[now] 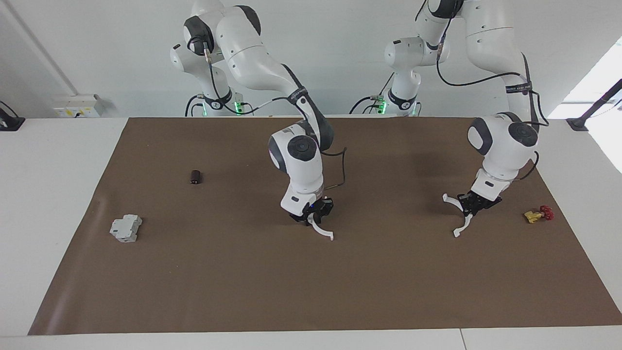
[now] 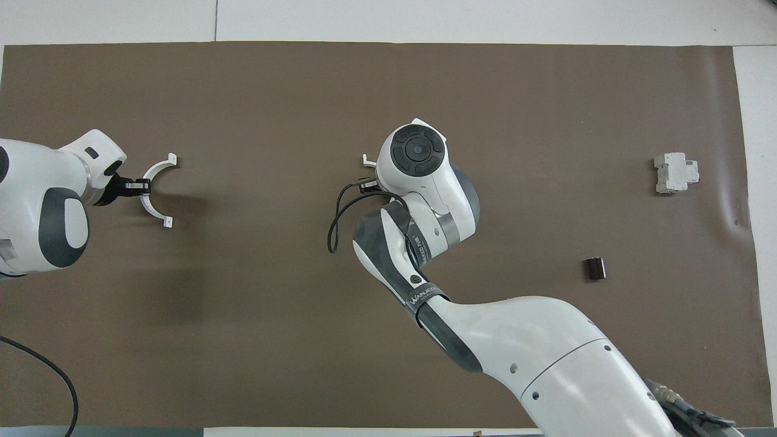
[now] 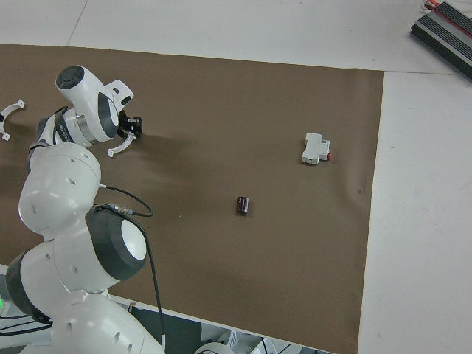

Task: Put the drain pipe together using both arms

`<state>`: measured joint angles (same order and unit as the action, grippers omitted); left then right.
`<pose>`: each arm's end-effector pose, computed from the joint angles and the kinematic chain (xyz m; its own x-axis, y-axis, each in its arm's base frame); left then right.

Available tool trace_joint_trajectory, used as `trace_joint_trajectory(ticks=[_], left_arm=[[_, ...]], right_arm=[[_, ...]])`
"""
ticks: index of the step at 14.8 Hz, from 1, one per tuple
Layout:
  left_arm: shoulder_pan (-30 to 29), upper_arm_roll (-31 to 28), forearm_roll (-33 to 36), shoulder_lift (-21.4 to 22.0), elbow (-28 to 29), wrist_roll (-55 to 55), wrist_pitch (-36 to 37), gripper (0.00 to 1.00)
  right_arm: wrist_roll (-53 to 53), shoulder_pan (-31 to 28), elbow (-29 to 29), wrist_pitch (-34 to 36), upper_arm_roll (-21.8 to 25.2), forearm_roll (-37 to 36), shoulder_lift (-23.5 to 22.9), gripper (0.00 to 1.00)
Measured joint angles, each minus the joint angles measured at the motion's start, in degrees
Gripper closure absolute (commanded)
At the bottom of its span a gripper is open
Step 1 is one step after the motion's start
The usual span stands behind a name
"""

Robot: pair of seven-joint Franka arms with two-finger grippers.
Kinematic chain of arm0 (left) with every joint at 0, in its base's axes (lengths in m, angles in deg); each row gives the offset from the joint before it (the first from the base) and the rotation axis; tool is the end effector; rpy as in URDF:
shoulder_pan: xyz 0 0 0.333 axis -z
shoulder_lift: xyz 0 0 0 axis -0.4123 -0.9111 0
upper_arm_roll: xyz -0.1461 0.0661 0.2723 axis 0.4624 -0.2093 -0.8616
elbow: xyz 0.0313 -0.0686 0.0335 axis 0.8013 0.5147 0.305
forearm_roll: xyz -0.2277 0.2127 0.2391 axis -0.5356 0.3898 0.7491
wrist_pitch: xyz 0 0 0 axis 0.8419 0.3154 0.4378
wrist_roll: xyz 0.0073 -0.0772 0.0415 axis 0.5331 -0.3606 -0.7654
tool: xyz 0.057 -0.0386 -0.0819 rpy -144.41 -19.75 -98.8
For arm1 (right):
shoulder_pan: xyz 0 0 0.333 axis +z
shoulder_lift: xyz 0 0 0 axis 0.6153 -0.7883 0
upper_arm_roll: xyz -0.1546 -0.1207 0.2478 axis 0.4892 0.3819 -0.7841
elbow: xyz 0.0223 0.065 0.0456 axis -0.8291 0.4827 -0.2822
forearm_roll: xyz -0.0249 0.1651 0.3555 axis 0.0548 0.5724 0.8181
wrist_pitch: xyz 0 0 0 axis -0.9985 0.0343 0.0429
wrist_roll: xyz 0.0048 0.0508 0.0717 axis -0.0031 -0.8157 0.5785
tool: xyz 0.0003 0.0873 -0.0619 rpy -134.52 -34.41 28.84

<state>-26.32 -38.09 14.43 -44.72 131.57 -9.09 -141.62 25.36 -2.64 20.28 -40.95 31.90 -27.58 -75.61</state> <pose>0.5944 0.0320 0.3226 0.9910 -0.0647 0.1169 -0.0623 -0.9978 -0.0241 0.6142 0.3765 0.2919 0.9803 0.1723 0.0969 0.1793 -0.9813 -0.0697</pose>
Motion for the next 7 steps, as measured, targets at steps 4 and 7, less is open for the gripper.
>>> trace_joint_trajectory(ticks=[4, 7], left_arm=[[3.94, 0.24, 0.00, 1.87, -6.57, -3.59, 12.38, 1.00], [9.43, 0.37, 2.50, 2.18, -8.53, -12.29, 14.40, 1.00]], right_arm=[[1.29, -3.77, -5.66, 10.17, 1.67, -4.16, 3.40, 0.00], [6.86, -11.81, -6.51, 21.03, 1.79, -4.56, 10.75, 0.00]])
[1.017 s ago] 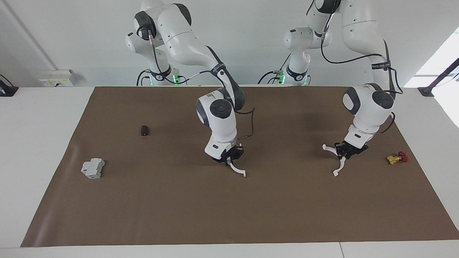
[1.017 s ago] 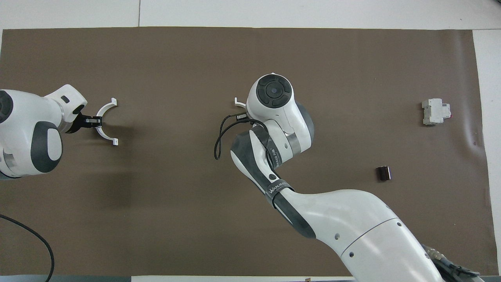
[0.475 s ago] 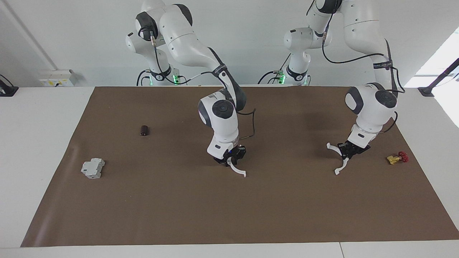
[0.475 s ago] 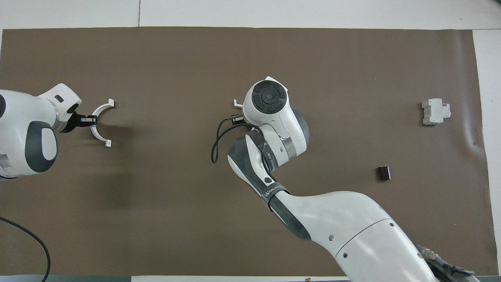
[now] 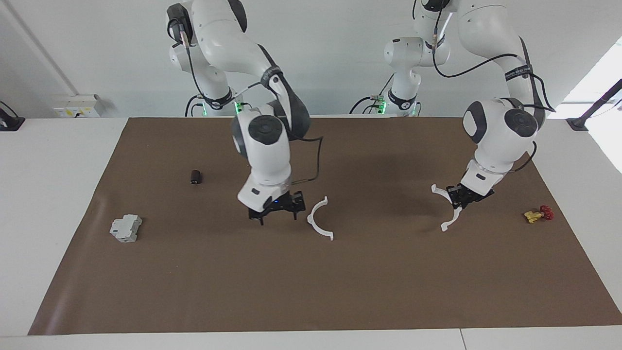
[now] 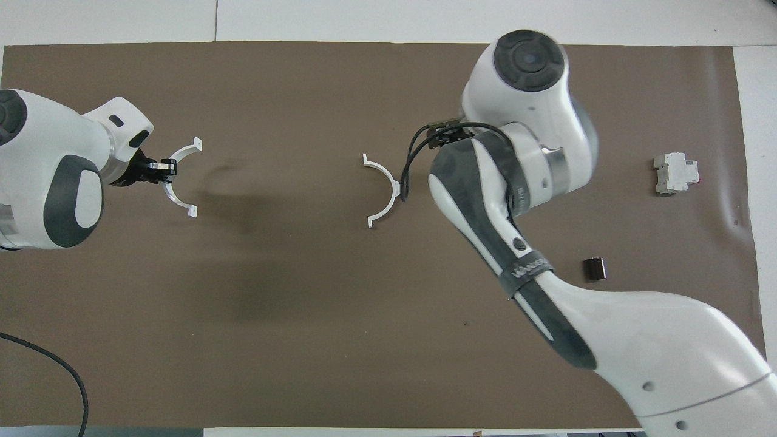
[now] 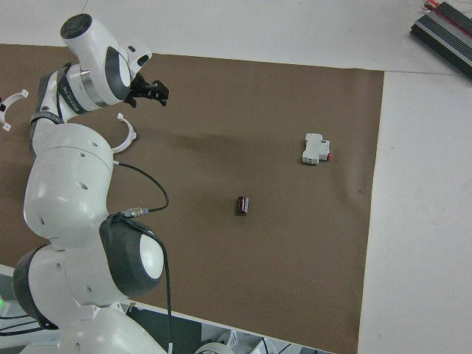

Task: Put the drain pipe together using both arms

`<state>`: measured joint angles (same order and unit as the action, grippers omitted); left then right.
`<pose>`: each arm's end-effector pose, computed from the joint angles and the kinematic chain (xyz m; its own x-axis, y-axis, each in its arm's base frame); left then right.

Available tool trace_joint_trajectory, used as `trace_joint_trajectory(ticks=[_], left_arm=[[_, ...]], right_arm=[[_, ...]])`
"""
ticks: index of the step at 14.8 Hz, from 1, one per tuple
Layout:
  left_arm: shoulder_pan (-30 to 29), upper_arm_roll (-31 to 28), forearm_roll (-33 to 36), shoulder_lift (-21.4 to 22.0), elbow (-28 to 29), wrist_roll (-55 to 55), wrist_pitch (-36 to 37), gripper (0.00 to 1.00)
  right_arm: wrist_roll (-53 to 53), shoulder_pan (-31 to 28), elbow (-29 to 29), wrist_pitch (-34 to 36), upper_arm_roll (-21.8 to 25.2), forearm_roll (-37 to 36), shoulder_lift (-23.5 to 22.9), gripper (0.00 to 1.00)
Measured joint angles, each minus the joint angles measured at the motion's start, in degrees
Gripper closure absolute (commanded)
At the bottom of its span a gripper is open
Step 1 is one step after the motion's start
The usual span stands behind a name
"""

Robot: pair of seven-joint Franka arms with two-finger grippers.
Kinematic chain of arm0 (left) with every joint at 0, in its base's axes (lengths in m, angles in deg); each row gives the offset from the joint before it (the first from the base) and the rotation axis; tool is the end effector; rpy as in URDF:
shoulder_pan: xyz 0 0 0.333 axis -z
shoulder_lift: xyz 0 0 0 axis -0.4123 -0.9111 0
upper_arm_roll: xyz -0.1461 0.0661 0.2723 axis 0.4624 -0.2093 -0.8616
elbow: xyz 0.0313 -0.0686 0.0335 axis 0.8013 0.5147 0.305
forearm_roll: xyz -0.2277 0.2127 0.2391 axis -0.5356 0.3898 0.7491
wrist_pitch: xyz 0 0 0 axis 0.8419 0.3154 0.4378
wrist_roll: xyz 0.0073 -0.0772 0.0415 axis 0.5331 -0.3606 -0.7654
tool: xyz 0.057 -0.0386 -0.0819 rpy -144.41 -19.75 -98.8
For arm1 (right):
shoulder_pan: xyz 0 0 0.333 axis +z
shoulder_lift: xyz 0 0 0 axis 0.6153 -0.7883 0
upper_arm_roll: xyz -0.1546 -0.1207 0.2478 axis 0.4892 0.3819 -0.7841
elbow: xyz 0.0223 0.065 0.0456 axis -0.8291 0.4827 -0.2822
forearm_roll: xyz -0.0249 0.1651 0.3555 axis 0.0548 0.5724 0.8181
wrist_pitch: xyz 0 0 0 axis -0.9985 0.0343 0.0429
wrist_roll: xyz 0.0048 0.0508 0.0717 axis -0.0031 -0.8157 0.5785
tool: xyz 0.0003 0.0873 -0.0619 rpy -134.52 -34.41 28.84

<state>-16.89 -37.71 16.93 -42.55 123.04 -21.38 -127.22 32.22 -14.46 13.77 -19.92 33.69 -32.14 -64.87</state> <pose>0.6054 -0.0696 0.3883 0.9973 -0.0439 0.0583 -0.0415 -0.9983 -0.0409 0.6638 0.2183 0.4448 0.9926 0.1090 0.0528 0.1083 -0.9940 0.0164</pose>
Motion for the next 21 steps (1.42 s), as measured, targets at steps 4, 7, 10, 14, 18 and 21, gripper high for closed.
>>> trace_joint_trajectory(ticks=[4, 7, 10, 14, 18, 21], left_arm=[[7.91, 0.20, 2.38, -0.07, -0.25, -10.98, -0.32, 1.00], [13.28, 0.25, 2.42, -0.79, -0.36, -18.42, -2.58, 1.00], [18.69, 0.24, 2.61, -4.45, -3.20, -25.91, -3.38, 1.00], [24.01, 0.24, 6.87, -11.42, -8.02, -33.75, -3.70, 1.00], [25.74, 0.21, 7.91, -14.04, -9.43, -34.95, -4.69, 1.00], [26.60, 0.20, 8.27, -14.12, -9.36, -34.95, -5.12, 1.00]], right_arm=[[9.39, -10.25, 1.20, 13.87, 0.05, -0.15, 9.68, 0.00], [18.88, -19.15, 2.53, 18.42, 0.04, -0.17, 12.93, 0.00], [21.94, -22.65, 2.80, 21.83, 0.03, -0.14, 14.19, 0.00], [20.43, -20.92, 7.24, 24.31, -0.64, -0.14, 20.88, 0.00], [17.33, -19.35, 9.90, 23.80, -0.89, -0.75, 24.50, 0.00], [16.41, -19.45, 9.57, 23.48, -0.86, -0.79, 24.69, 0.00]])
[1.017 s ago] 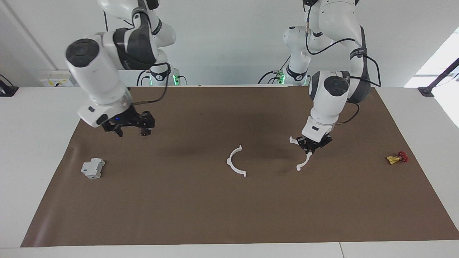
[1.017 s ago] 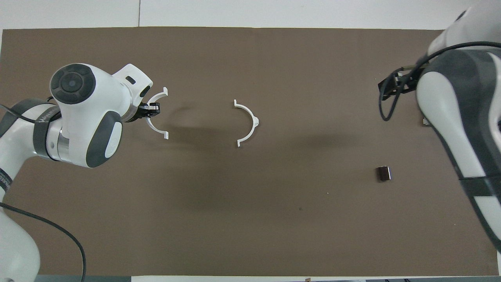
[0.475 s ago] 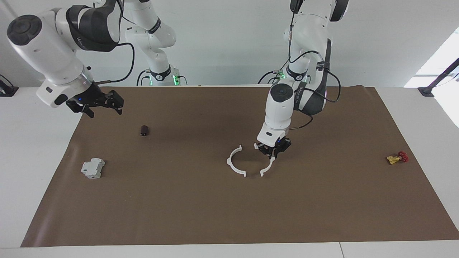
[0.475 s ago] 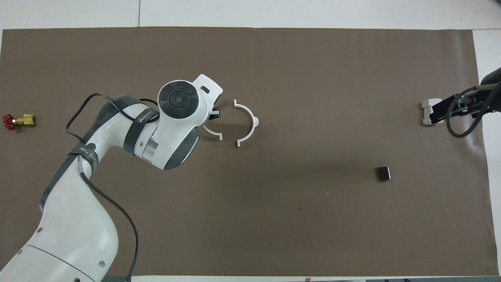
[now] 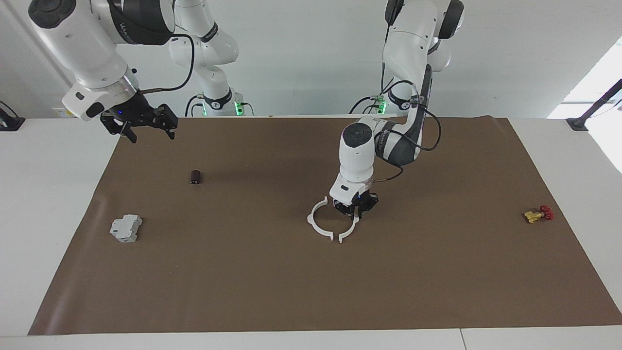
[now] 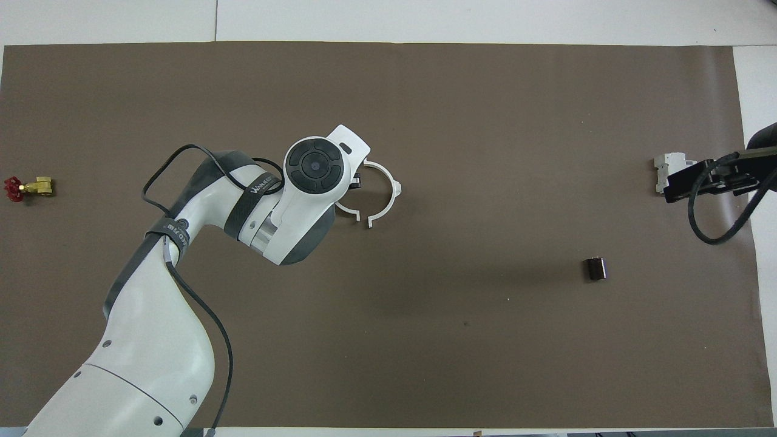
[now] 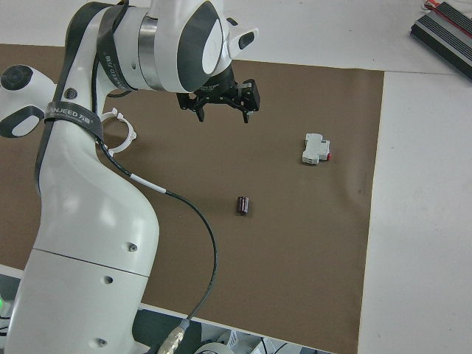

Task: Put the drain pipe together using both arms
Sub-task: 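Carry the held clamp half with the left gripper onto the placed half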

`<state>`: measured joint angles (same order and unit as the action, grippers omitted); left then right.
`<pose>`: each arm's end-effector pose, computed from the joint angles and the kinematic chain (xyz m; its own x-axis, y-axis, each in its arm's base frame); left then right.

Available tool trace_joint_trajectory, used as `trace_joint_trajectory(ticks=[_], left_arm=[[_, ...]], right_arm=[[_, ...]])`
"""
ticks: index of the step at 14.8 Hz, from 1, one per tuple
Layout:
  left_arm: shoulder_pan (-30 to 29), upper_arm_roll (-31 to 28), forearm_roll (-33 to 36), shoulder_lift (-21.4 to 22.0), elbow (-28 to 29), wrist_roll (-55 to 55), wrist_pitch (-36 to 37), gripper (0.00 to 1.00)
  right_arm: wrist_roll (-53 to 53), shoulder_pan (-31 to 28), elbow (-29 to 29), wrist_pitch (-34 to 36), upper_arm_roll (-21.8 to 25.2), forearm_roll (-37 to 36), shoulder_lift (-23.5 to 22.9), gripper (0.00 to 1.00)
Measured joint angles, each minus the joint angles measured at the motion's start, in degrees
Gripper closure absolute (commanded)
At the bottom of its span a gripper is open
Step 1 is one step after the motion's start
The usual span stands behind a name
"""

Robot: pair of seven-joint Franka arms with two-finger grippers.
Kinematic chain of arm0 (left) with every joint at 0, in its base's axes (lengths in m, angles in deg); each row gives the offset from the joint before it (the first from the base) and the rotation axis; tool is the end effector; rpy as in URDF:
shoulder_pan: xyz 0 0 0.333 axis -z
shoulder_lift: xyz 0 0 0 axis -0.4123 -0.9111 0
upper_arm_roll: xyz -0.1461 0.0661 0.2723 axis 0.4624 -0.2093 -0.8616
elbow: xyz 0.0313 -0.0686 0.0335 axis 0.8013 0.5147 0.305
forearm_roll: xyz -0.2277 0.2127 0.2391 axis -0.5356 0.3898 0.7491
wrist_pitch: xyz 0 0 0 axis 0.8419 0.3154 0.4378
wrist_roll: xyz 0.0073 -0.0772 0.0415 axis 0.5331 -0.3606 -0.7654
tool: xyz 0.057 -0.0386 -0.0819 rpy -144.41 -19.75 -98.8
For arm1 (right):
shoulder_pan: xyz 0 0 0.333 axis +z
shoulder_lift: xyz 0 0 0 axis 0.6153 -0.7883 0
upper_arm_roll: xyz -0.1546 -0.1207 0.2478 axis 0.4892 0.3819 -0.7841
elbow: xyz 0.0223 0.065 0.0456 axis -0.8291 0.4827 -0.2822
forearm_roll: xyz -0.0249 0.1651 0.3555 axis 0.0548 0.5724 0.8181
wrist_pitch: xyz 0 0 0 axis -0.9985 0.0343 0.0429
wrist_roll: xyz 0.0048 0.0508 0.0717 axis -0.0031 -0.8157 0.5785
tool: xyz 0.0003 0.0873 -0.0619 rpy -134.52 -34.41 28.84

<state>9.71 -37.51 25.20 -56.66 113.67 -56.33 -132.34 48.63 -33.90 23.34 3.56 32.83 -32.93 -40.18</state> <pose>0.5566 -0.3634 0.3147 0.9897 -0.0018 0.1431 0.0110 -0.9961 -0.0880 0.5555 -0.0142 0.6014 0.9929 0.0668 -0.0984 0.0652 -0.9977 -0.0192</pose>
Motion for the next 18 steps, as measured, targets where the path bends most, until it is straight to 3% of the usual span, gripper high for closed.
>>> trace_joint_trajectory(ticks=[5, 18], left_arm=[[0.78, 0.00, 0.05, -0.09, 0.23, 0.00, -0.13, 1.00], [1.21, 0.00, 0.05, -0.10, 0.68, -1.65, -0.07, 1.00]], right_arm=[[-0.47, -0.01, 1.61, 0.00, -0.33, -0.05, 2.38, 0.00], [-0.54, -0.70, 1.64, -0.23, -0.41, 0.23, 1.94, 0.00]])
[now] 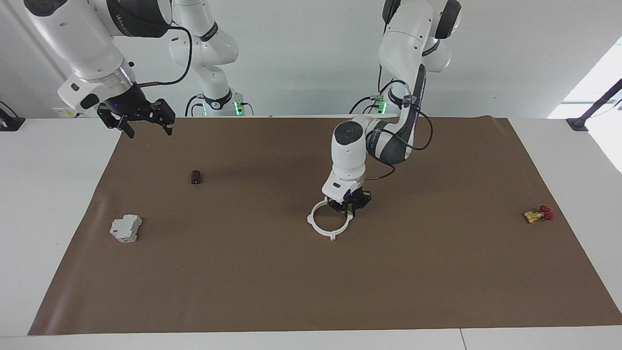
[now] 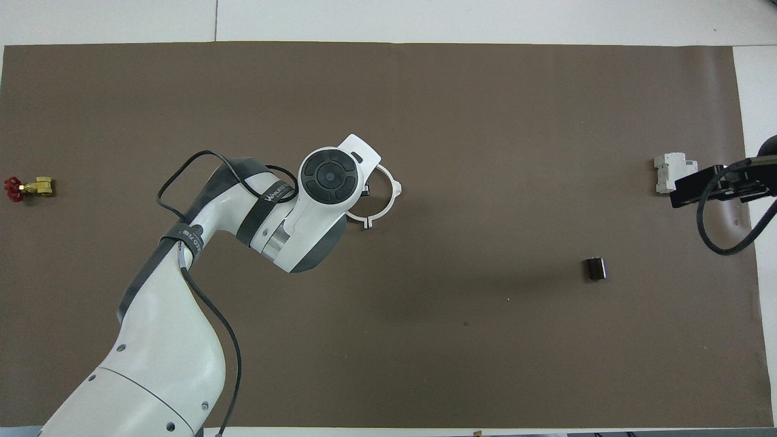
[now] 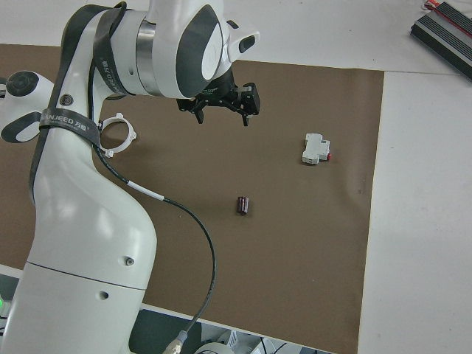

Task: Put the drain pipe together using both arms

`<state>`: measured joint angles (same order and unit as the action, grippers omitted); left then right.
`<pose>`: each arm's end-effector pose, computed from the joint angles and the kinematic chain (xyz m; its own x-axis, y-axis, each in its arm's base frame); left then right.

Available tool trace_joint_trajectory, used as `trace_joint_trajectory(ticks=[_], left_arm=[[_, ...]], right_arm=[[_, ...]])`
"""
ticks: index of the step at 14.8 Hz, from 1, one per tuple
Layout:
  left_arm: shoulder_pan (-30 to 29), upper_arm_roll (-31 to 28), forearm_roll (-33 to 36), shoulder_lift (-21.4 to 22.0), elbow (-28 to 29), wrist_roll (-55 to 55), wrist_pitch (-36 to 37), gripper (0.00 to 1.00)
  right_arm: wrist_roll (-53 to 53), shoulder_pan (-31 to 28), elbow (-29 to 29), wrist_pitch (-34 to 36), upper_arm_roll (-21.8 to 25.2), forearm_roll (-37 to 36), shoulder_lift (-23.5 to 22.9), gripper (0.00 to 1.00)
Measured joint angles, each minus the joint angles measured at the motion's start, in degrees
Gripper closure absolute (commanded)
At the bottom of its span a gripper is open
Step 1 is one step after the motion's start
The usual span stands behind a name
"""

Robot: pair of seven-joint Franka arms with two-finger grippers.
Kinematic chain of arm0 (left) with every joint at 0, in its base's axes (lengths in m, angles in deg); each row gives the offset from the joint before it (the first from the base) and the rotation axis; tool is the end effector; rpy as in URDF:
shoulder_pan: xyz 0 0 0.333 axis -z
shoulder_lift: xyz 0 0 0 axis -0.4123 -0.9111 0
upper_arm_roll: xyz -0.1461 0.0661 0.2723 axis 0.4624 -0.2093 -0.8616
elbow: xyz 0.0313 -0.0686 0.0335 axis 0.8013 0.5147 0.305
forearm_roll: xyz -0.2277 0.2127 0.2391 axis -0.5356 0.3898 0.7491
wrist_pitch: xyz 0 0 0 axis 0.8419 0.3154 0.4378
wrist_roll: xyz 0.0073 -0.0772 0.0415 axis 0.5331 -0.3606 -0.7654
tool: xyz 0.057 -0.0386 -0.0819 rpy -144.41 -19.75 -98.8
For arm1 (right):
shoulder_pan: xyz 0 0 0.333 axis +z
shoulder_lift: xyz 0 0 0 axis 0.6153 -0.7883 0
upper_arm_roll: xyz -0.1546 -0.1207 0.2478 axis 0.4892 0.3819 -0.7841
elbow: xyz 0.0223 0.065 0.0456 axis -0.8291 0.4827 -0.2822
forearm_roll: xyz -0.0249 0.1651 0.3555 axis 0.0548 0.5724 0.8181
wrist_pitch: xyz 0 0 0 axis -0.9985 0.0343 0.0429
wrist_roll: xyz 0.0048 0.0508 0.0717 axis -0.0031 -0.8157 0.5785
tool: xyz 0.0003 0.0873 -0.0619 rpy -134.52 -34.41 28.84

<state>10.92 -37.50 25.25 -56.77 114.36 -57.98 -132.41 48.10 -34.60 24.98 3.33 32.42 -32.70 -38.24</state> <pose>0.5461 -0.3733 0.3081 0.9908 0.0041 0.1355 0.0167 -0.9956 -0.0917 0.5455 -0.0171 0.6070 0.9946 0.0530 -0.0889 0.0509 -0.9984 -0.0249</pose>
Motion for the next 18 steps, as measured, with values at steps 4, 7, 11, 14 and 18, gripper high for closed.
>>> trace_joint_trajectory(ticks=[4, 7, 11, 14, 18], left_arm=[[0.15, 0.00, 0.00, 0.00, 0.00, -0.35, 0.00, 1.00], [0.22, 0.00, -0.34, 0.01, 0.00, -0.96, -0.05, 0.38], [0.23, -0.04, -0.75, 0.00, -0.01, -1.66, -0.25, 0.01], [0.19, -0.27, -0.77, 0.00, -0.03, -1.74, -0.46, 0.00], [-1.89, -0.59, -0.78, 0.89, -0.31, -1.42, -0.57, 0.00]], right_arm=[[0.00, -0.06, -0.11, -1.48, 0.01, -0.06, 0.03, 0.00], [0.00, -0.10, -0.11, -1.77, 0.05, -0.21, 0.03, 0.00], [0.00, -0.49, -0.10, -1.78, 0.10, -0.32, 0.03, 0.00], [0.00, -0.87, -0.09, -1.78, 0.11, -0.33, 0.03, 0.00], [0.00, -0.86, -0.08, -1.78, 0.11, -0.33, 0.03, 0.00]])
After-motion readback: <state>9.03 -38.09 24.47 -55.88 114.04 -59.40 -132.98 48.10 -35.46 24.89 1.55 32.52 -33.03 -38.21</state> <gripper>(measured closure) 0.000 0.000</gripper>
